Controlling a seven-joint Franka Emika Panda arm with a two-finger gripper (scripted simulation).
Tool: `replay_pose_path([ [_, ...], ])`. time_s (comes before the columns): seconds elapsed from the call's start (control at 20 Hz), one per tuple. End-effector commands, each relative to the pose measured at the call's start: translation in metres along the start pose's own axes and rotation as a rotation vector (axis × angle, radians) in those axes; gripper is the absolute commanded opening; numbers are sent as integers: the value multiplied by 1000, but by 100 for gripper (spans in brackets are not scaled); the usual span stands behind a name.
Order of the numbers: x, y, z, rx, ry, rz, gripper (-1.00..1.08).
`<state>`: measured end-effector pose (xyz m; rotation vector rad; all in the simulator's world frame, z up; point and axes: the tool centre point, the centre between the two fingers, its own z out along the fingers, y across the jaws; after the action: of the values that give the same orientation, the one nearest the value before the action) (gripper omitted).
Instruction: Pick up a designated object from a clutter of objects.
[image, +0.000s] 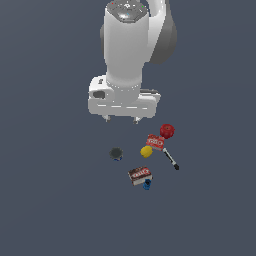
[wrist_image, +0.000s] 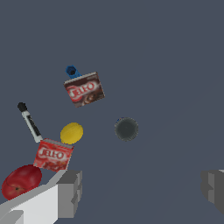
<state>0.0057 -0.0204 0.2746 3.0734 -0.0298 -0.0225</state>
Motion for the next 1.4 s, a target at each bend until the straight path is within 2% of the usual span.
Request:
replay_pose_path([
  [0.0,3,-10,15,4,1,5,100],
  [0.35,8,-50,75,23,8,29,100],
  [0.75,0,-97,146,50,11,64,100],
  [1.05,-8,-117,176,63,11,82,100],
  [1.35,-12,-125,188,68,11,89,100],
])
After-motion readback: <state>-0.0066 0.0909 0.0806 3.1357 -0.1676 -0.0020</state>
